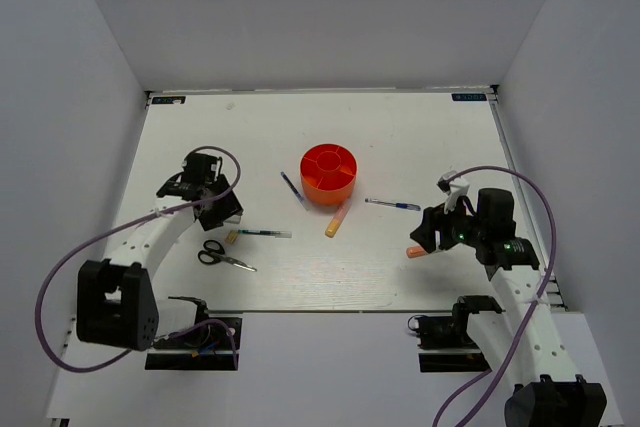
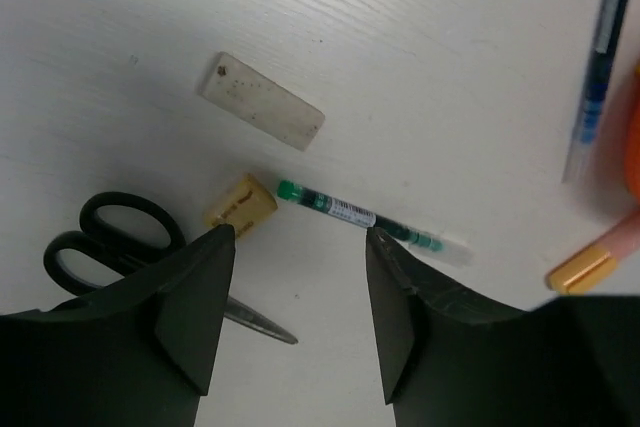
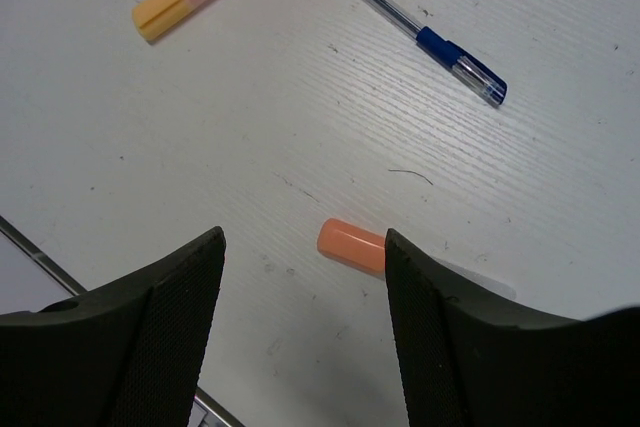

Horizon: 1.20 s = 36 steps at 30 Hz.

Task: Sort the stationery into containers
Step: Pick up the stationery from the center of the board.

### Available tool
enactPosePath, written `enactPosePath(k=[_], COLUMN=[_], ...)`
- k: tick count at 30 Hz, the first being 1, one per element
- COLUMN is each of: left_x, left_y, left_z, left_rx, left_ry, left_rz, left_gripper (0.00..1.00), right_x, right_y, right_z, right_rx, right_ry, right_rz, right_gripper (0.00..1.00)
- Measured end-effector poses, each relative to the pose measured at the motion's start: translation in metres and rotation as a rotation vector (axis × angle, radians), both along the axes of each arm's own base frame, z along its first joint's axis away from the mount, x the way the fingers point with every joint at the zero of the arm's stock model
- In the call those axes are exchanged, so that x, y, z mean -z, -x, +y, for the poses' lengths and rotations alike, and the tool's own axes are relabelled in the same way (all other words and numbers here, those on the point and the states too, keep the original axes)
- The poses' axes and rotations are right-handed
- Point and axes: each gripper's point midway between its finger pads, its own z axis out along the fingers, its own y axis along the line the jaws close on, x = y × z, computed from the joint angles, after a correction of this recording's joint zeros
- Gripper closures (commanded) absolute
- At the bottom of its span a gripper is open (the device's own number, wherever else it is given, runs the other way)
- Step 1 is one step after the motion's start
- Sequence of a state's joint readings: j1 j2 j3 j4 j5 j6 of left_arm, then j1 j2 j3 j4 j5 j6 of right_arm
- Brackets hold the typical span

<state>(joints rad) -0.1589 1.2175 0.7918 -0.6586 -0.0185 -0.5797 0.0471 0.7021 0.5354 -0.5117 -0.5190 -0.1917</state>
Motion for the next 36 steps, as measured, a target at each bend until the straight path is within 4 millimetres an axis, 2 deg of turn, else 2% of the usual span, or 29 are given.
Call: enactPosePath(k=[7,19,25,33,36], left_x=[0.031,0.061,0.066,0.066,0.066], left_y=[-0.007,-0.019,-0.034,-0.038,-0.039], left_z=[0.007,0.014,0.013,0.019,0.022], left_rx=[-0.180,-0.367,-0.413,-0.464,-0.481], left_ry=[-0.019,-0.036,-0.017,-0.004,0.000], left_rz=[0.154,0.233,0.219,0.215,0.215], left_gripper=[0.33,0.34,0.36,0.37,0.42], right_x=[-0.002,-0.004,-0.004,-0.004,-0.003], right_y=[0.003,0.002,0.003,0.004,0.004], right_z=[0.000,0.000,0.000,0.001,0.001], right_rx=[-0.001,-0.002,-0.002,-0.004,-0.005], right_ry=[0.000,0.000,0.000,-0.001,0.000], right_rz=[0.001,-0.002,-0.004,0.000,0.003], right_gripper=[0.32,0.32,0.32,0.32,0.32])
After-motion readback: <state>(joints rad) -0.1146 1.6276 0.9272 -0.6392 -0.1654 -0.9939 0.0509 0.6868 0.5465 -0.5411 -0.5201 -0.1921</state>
